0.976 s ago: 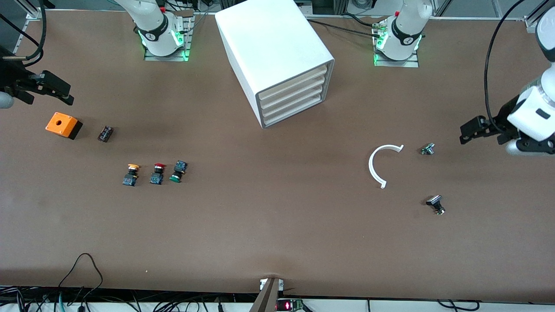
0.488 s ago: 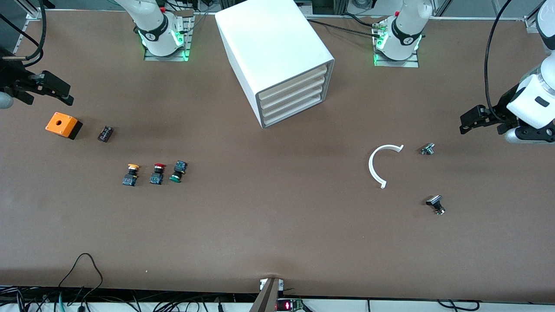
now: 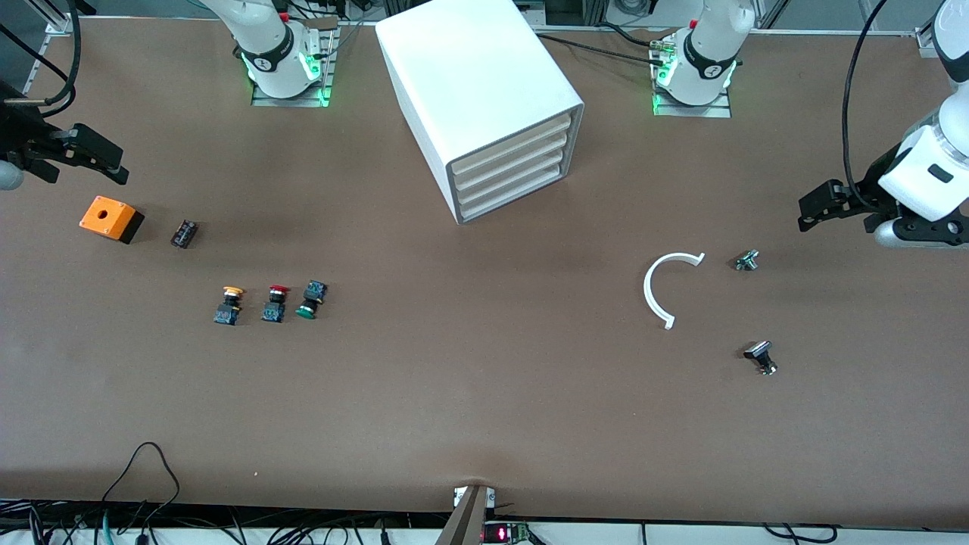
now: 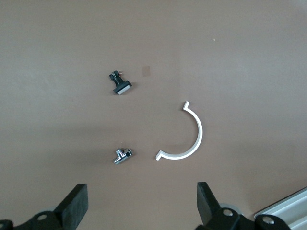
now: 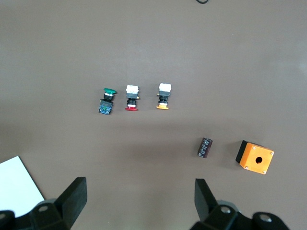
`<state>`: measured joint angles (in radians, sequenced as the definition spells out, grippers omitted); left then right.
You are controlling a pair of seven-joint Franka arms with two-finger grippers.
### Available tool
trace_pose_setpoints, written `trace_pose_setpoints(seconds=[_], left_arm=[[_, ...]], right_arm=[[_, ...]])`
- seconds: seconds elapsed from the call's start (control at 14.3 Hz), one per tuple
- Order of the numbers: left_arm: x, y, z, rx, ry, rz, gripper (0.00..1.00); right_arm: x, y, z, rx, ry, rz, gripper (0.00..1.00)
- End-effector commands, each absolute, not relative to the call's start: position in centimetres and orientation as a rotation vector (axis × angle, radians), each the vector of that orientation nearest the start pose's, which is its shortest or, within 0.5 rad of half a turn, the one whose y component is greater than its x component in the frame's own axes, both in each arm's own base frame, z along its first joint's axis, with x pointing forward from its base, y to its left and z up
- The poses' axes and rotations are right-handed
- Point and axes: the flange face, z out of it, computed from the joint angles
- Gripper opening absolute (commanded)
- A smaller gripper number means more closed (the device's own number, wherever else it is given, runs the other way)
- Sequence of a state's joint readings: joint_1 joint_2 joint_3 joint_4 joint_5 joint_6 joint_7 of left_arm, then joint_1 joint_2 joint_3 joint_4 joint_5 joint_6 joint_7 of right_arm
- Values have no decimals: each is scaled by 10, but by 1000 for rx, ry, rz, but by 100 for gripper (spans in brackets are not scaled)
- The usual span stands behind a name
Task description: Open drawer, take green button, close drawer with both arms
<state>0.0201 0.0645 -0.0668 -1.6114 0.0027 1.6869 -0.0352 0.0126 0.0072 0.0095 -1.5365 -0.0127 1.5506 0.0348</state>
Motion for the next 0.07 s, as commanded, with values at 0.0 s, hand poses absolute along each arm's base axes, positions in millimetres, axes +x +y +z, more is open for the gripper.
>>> trace_pose_setpoints(seconds=[0.0], left_arm=[[579, -31, 589, -3134, 47, -20, 100]], right_arm=[[557, 6, 637, -3144, 10, -19, 99]])
